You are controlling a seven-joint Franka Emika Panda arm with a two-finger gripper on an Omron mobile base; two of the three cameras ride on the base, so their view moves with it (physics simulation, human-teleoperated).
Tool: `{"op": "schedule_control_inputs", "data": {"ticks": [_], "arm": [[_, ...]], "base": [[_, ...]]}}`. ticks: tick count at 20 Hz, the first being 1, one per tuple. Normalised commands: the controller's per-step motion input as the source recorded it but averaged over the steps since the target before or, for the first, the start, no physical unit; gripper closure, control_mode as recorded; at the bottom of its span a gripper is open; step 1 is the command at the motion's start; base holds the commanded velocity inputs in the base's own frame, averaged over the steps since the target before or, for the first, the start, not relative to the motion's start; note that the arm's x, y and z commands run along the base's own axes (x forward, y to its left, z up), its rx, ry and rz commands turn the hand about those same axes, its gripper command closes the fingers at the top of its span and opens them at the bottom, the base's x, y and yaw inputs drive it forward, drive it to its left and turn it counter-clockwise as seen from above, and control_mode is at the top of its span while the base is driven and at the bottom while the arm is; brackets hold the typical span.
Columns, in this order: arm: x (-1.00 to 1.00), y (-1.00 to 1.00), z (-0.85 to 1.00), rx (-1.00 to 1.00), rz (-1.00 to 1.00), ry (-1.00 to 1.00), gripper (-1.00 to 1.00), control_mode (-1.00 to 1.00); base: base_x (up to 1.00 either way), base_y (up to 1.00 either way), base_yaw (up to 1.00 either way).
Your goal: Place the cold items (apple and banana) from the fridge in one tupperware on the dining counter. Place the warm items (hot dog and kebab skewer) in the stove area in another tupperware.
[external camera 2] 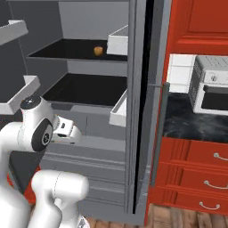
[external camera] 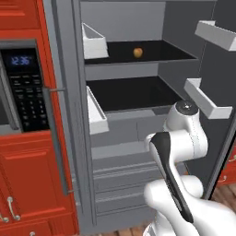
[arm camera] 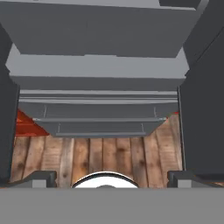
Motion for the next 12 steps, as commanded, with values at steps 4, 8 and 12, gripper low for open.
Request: {"op": "schedule_control_inputs", "data": {"ticks": [4,8,12], "arm": [[0.00,0.00,0.00,0.00,0.00,0.00,-1.00,1.00],[0.00,0.00,0.00,0.00,0.00,0.00,-1.00,1.00],[0.00,0.00,0.00,0.00,0.00,0.00,-1.00,1.00]], "base": [[0.57,-0.47,0.04],[0.64,-0.34,0.03],[0.84,-0.01,0.00]]}}
